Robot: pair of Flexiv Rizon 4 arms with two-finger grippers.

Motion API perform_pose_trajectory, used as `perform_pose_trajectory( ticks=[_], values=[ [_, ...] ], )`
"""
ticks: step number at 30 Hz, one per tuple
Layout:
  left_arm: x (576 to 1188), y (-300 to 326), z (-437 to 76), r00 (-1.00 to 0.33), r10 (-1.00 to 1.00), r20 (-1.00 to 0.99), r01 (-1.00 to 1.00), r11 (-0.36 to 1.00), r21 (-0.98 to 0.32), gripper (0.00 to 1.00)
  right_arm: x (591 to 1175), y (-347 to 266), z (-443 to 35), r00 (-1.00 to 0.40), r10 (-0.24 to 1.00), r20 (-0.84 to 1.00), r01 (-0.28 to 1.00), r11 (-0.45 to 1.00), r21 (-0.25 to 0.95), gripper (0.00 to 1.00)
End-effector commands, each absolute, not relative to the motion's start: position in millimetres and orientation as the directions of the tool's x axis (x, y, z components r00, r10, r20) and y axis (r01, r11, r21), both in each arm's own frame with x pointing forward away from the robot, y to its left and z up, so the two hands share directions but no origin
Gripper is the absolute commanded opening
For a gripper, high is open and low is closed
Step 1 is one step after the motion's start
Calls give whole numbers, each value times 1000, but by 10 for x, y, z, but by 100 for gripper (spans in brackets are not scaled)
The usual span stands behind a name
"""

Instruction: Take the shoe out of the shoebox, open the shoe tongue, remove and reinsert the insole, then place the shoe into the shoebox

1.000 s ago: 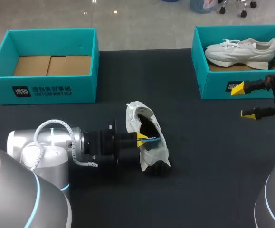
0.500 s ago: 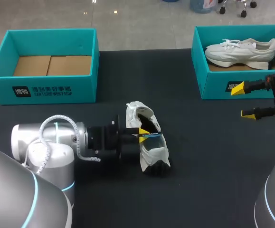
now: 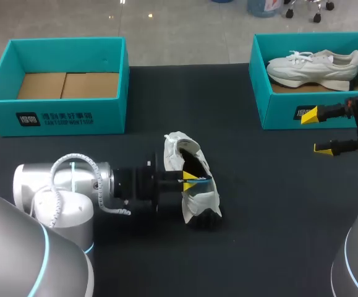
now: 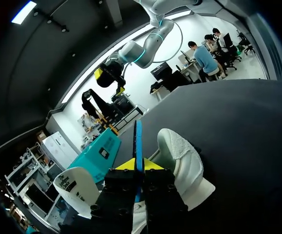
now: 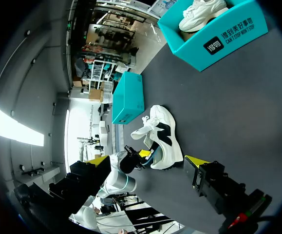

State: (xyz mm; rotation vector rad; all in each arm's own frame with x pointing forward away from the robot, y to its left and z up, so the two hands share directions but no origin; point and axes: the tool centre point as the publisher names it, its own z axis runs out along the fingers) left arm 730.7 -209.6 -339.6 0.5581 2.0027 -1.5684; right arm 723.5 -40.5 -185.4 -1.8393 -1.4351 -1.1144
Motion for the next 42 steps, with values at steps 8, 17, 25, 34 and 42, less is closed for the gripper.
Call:
perform_pose_trajectory(
  ticks=[8,17,25,34,42],
  values=[
    [7491,-2152,-3526,-756,26,-654,633,283,-721,0,7233,-401,-1853,89,505,858,958,-280,66,100],
    [7553,-2094,-3523,-767,7,-641,613,301,-730,20,7233,-401,-1853,89,505,858,958,-280,66,100],
    [7399,-2068,-3386,-766,5,-643,621,266,-737,31,7233,-401,-1853,89,505,858,958,-280,66,100],
    [7361,-2128,-3414,-772,19,-635,619,250,-744,0,7233,-401,-1853,89,505,858,958,-280,66,100],
    [7406,-2152,-3488,-784,25,-620,604,259,-754,0,7233,-401,-1853,89,505,858,958,-280,66,100]
  ],
)
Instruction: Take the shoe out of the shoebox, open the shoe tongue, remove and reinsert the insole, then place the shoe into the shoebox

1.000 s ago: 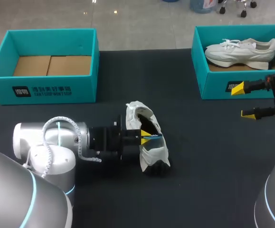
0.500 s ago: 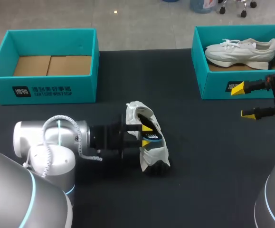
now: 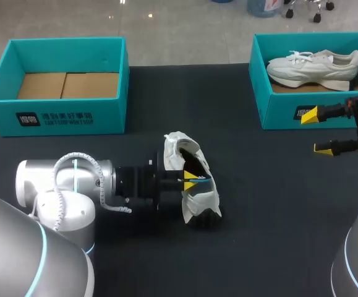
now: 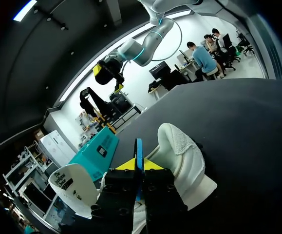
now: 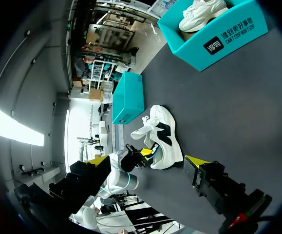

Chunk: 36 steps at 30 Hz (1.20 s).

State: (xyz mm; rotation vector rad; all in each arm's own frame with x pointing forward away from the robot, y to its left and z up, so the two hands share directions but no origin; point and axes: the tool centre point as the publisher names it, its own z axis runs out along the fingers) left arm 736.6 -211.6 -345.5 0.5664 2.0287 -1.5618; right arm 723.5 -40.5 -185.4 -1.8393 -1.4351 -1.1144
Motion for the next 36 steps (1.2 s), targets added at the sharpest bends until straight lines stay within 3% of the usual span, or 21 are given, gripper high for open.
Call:
perform_pose_trajectory(
  ticks=[1,15,16,21,24,26,36],
  values=[
    [7418,-2148,-3496,-785,25,-619,603,261,-754,0,7233,-401,-1853,89,505,858,958,-280,66,100],
    [7408,-2144,-3441,-786,21,-618,603,253,-757,0,7233,-401,-1853,89,505,858,958,-280,66,100],
    [7387,-2142,-3419,-785,23,-619,604,249,-757,15,7233,-401,-1853,89,505,858,958,-280,66,100],
    [7345,-2147,-3373,-787,23,-617,604,230,-763,15,7233,-401,-1853,89,505,858,958,-280,66,100],
    [7347,-2159,-3386,-789,24,-614,603,228,-765,20,7233,-401,-1853,89,505,858,958,-280,66,100],
    [7324,-2145,-3372,-794,23,-608,597,220,-771,37,7233,-401,-1853,89,505,858,958,-280,66,100],
    [7321,-1995,-3111,-783,42,-620,612,222,-759,36,7233,-401,-1853,89,505,858,958,-280,66,100]
  ],
)
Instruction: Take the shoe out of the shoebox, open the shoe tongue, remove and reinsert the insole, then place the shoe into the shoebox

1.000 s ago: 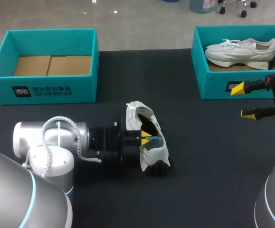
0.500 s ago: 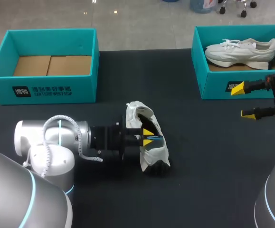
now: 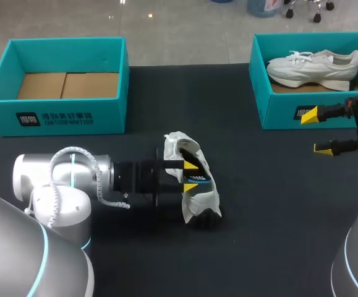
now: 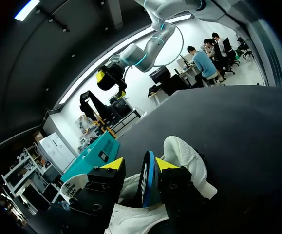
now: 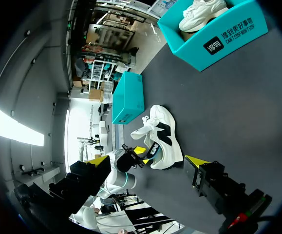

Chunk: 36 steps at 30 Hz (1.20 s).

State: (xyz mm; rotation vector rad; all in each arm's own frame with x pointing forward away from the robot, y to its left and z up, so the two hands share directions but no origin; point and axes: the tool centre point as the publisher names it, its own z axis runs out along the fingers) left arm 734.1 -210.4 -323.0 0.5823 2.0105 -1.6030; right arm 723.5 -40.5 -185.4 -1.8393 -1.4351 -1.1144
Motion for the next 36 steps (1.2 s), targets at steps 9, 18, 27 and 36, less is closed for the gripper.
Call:
perform_pose_trajectory(
  ticks=[9,18,27,36],
  values=[
    [7287,-1991,-3071,-788,124,-603,614,228,-756,33,7233,-401,-1853,89,505,858,958,-280,66,100],
    [7324,-1952,-2978,-802,235,-549,594,213,-776,0,7233,-401,-1853,89,505,858,958,-280,66,100],
    [7438,-1870,-2845,-712,512,-480,662,262,-703,0,7233,-401,-1853,89,505,858,958,-280,66,100],
    [7375,-1864,-2860,-618,687,-382,701,263,-662,0,7233,-401,-1853,89,505,858,958,-280,66,100]
  ],
)
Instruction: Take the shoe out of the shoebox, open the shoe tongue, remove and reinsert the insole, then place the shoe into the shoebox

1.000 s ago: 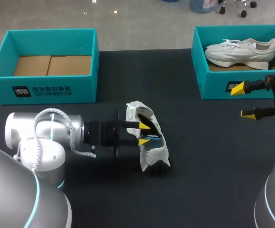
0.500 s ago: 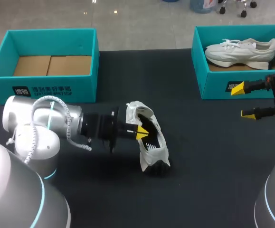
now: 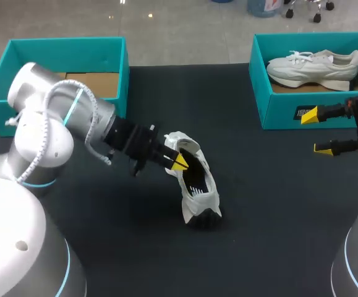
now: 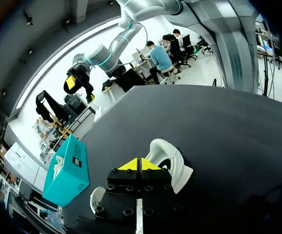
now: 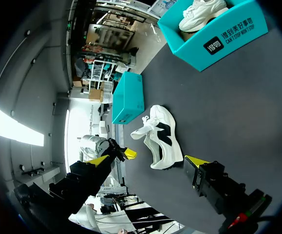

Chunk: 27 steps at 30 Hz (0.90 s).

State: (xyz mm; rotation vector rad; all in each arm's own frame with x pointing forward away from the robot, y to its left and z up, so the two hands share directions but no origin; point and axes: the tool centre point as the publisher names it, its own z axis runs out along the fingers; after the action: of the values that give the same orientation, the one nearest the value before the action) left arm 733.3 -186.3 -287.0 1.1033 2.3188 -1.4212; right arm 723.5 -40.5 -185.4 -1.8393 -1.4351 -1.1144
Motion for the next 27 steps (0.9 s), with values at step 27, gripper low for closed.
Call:
perform_pose_trajectory(
  ticks=[27],
  values=[
    [7390,-1771,-2861,-354,914,-197,890,264,-372,0,7233,-401,-1853,89,505,858,958,-280,66,100]
  ],
)
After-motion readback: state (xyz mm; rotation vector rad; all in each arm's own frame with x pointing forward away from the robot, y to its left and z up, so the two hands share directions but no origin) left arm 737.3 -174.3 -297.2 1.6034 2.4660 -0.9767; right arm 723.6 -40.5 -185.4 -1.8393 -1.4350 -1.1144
